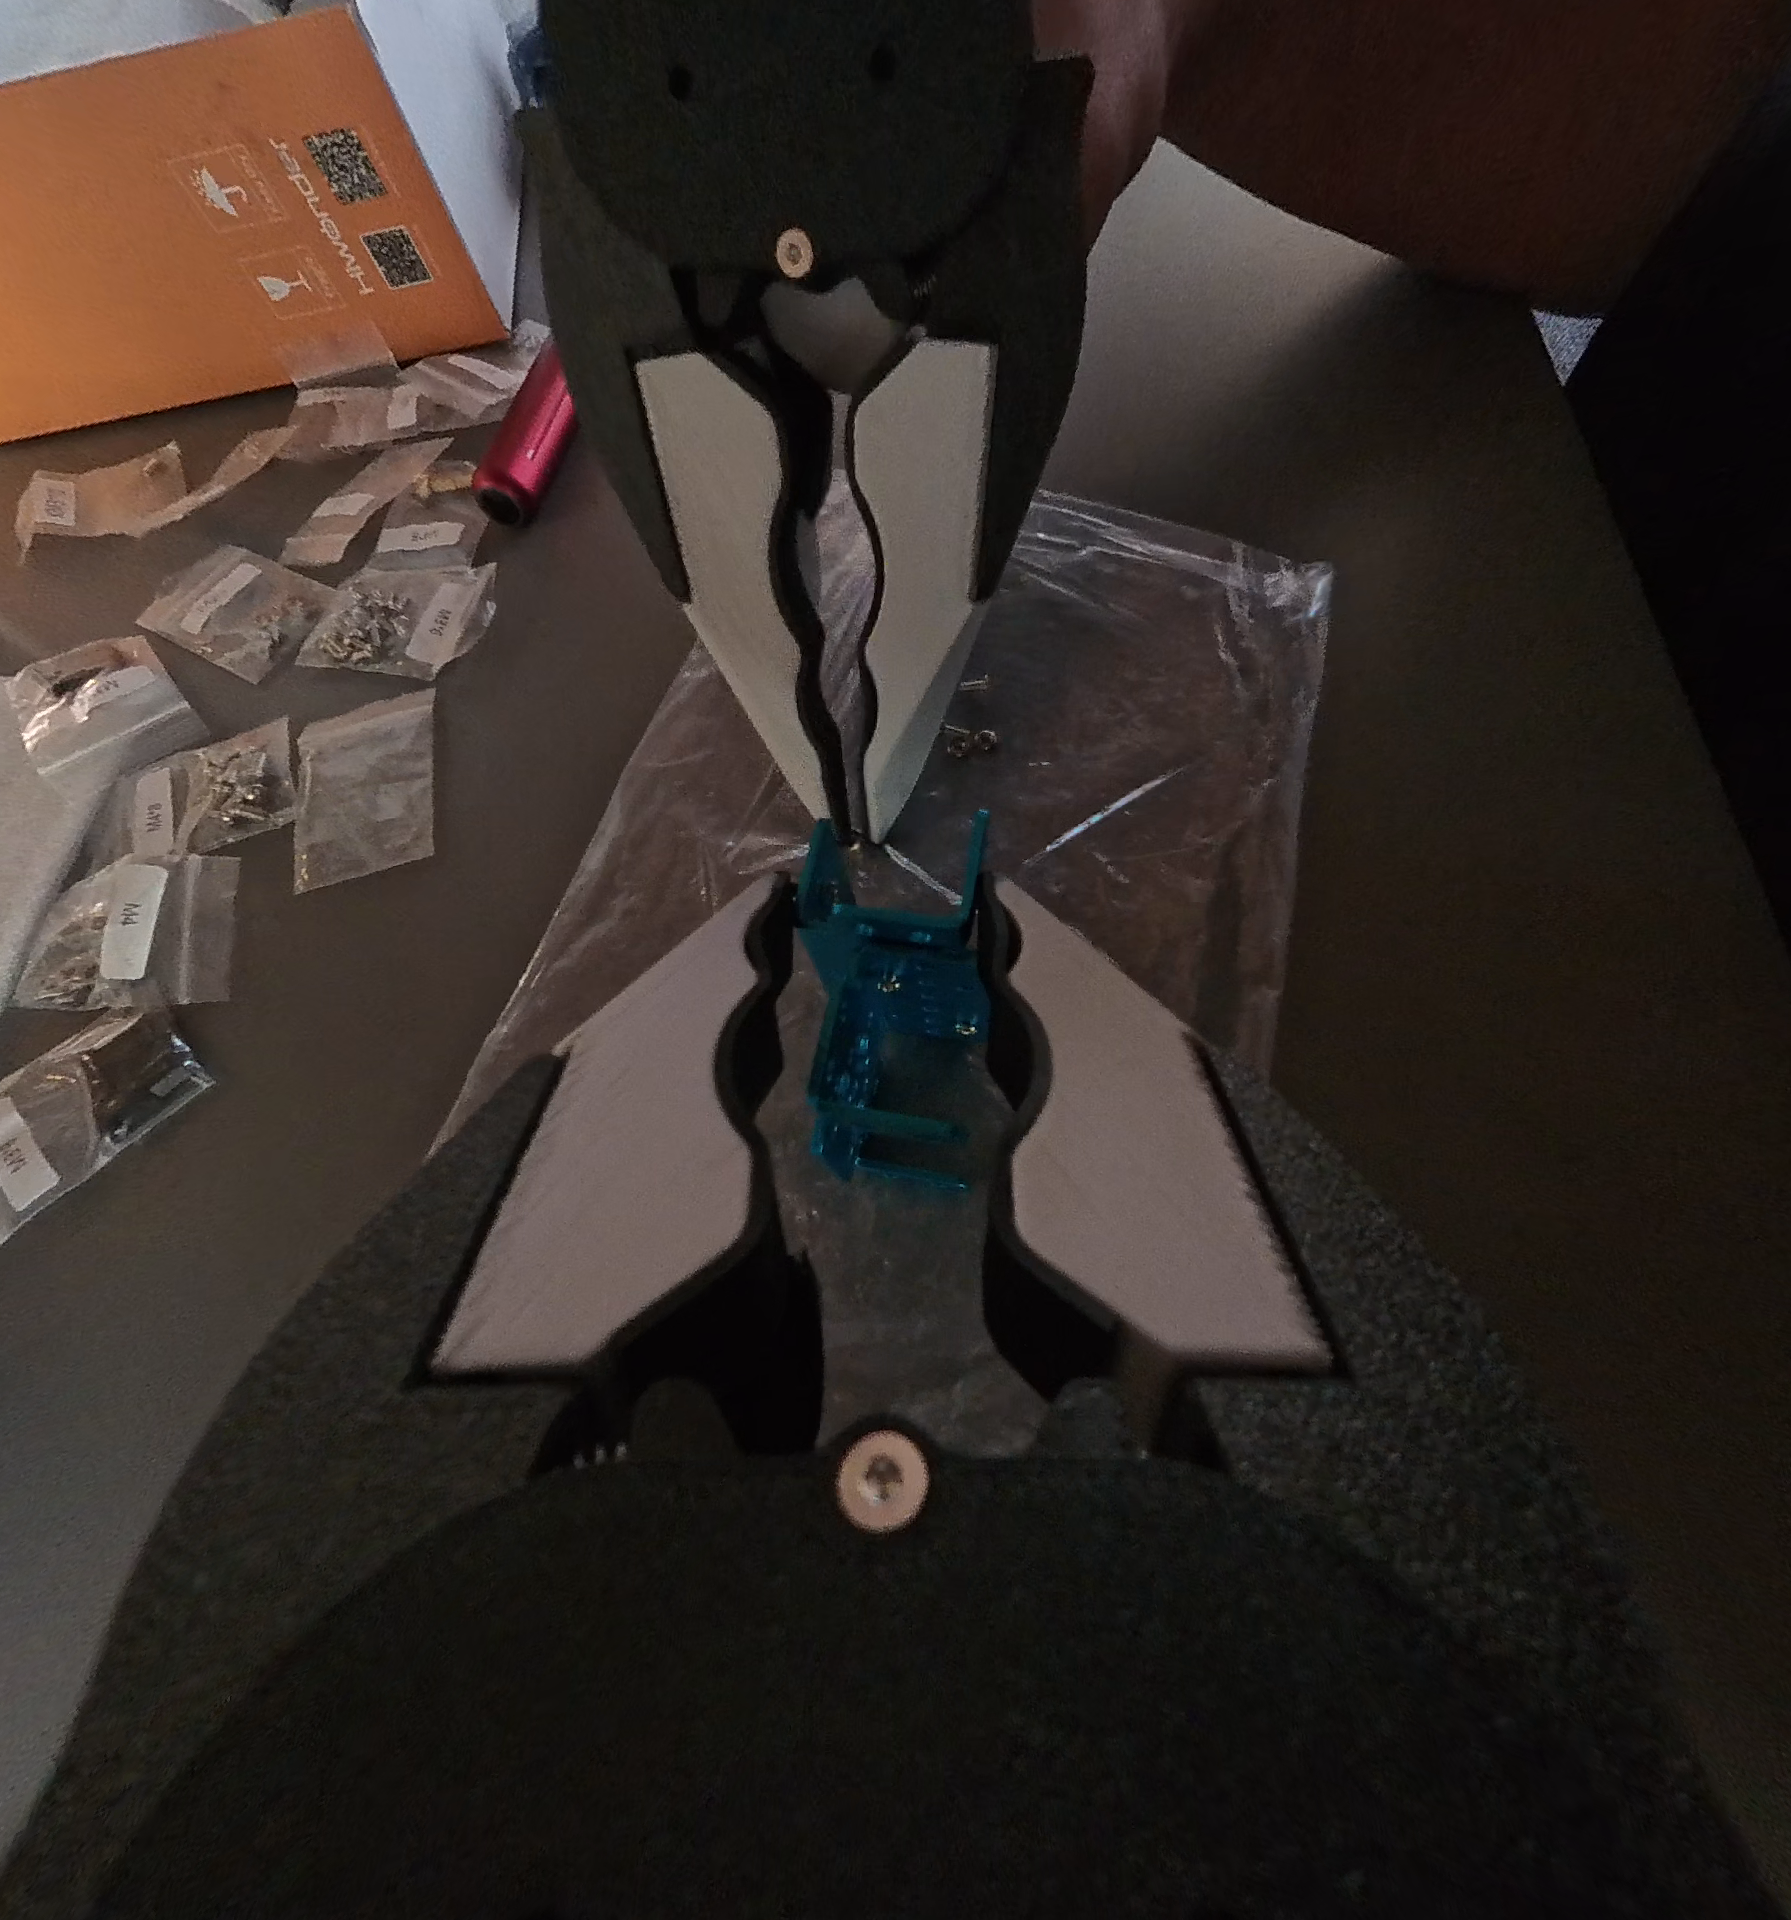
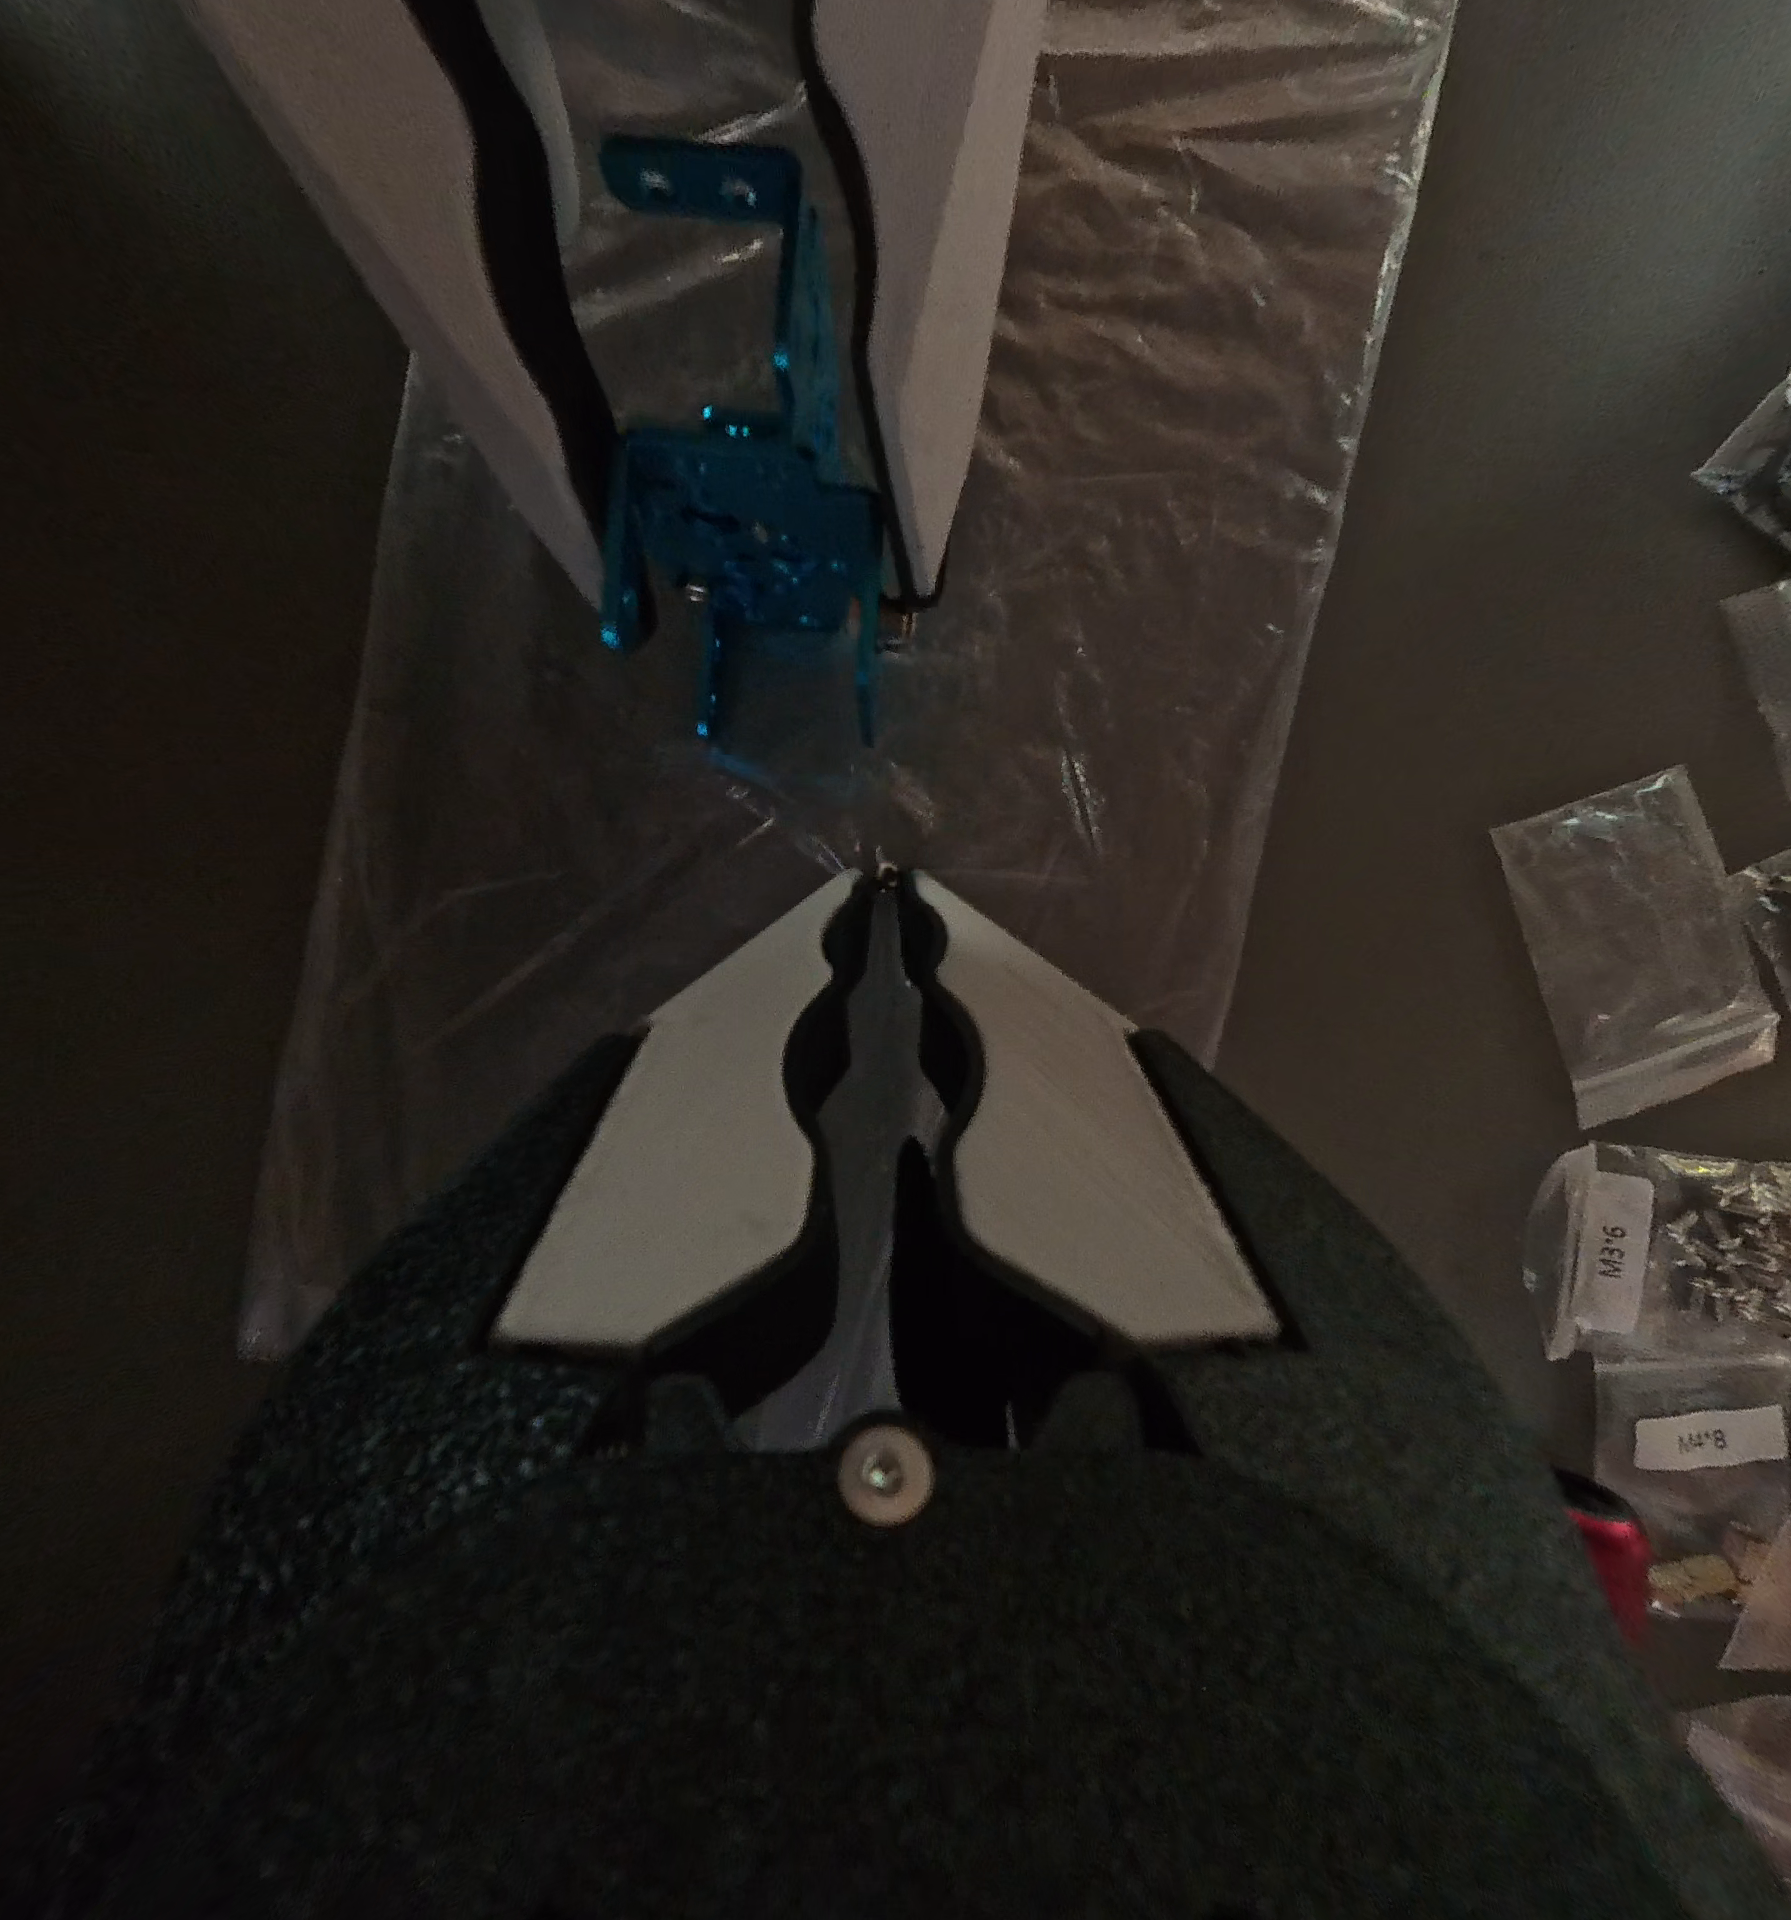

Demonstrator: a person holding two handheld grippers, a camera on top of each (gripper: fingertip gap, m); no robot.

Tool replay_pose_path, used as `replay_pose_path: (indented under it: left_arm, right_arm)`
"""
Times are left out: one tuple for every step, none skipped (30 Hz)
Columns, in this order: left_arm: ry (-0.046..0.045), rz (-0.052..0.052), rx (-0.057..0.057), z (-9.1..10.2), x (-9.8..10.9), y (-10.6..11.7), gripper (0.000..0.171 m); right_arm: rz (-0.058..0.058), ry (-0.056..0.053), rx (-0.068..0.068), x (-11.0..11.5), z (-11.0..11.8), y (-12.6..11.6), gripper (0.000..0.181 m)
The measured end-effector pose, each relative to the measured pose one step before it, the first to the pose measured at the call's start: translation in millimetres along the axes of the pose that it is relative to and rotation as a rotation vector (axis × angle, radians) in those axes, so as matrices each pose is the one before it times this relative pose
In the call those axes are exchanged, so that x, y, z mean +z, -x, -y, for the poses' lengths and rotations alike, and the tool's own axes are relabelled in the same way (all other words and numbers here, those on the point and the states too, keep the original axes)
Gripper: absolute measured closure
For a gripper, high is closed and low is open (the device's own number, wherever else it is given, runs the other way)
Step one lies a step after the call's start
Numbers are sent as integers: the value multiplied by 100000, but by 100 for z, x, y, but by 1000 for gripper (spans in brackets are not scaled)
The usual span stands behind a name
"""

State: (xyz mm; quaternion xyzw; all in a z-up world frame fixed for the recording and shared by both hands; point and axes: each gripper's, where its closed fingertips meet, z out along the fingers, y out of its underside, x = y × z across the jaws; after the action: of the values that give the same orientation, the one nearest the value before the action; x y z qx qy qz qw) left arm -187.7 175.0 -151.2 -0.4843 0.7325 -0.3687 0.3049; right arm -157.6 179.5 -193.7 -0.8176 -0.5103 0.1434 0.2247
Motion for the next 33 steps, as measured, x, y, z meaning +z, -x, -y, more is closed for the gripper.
replay_pose_path:
  left_arm:
    - [226,-13,85,-13,-15,-54,136]
    - [178,101,95,-8,-14,-28,136]
    - [154,53,21,0,-4,-37,136]
    - [146,-192,-31,-13,-3,-57,136]
    - [161,-184,-70,-9,-12,-48,136]
    - [110,-70,-144,0,-3,-25,133]
    - [55,23,-263,9,-28,15,129]
    - [22,97,-284,9,-30,43,128]
    - [-388,-52,-373,75,-60,24,127]
    - [-598,-527,-491,113,-89,-49,127]
    - [-710,-672,-582,137,-124,-75,127]
    - [-653,-482,-526,126,-139,-72,126]
    - [-441,-137,-315,74,-138,-43,126]
    - [-361,367,-34,36,-170,32,127]
    - [-272,496,161,11,-182,39,126]
    - [-435,580,187,16,-182,46,126]
    - [-614,562,-81,35,-196,70,126]
    - [-560,237,-495,23,-183,53,126]
    - [-516,322,-659,-1,-175,85,126]
    - [-481,403,-625,-6,-159,115,126]
    - [-287,185,-515,-50,-125,91,126]
    - [-152,236,-341,-60,-121,95,126]
    - [-155,133,-266,-54,-94,73,126]
    - [-201,-88,-376,-40,-77,50,126]
    - [-376,-198,-500,0,-77,37,126]
    - [-333,-452,-580,6,-62,-8,126]
    - [-227,-632,-517,-15,-62,-38,126]
    - [-248,-230,-290,10,-66,15,126]
    - [-212,181,-108,8,-63,66,126]
    - [-10,40,-54,-27,-48,47,126]
    - [123,194,-23,-39,-47,64,127]
    - [100,506,-39,-40,-54,103,126]
    - [-34,231,-152,-28,-55,64,127]
  right_arm:
    - [96,93,483,-7,7,-56,178]
    - [339,-570,516,-19,-16,-28,178]
    - [354,-482,911,-45,-58,-38,178]
    - [-32,-149,1089,-95,-108,-67,178]
    - [-449,-422,456,-168,-87,-89,178]
    - [-858,-1209,53,-253,25,-99,180]
    - [-879,-1718,167,-337,122,-96,180]
    - [-483,-1914,443,-391,148,-48,180]
    - [-189,-2245,741,-387,201,-30,180]
    - [290,-2357,1152,-333,247,29,180]
    - [996,-1825,1230,-196,201,164,180]
    - [1812,-521,617,0,28,356,181]
    - [328,1572,-383,172,-278,180,181]
    - [-1937,2433,-974,212,-405,-154,180]
    - [-1095,2327,-694,236,-391,-32,180]
    - [1175,1934,-361,208,-302,296,179]
    - [-85,1035,-155,140,-136,75,179]
    - [56,402,-528,100,-49,100,179]
    - [606,393,-519,82,-56,168,179]
    - [20,655,-250,61,-93,24,177]
    - [420,703,-39,22,-96,42,174]
    - [1600,9,-77,-20,10,197,173]
    - [1716,-98,-131,-56,52,189,173]
    - [1632,292,-542,-45,36,175,173]
    - [1128,663,-1033,-31,8,99,173]
    - [-193,1119,-1557,-25,7,-112,173]
    - [-375,1102,-1559,-15,74,-200,173]
    - [711,1498,-980,26,66,-66,173]
    - [745,1876,-574,50,39,-104,173]
    - [640,1476,-510,73,77,-103,172]
    - [876,915,-396,86,108,-11,172]
    - [282,963,-249,86,70,-75,172]
    - [434,879,-370,101,5,16,172]
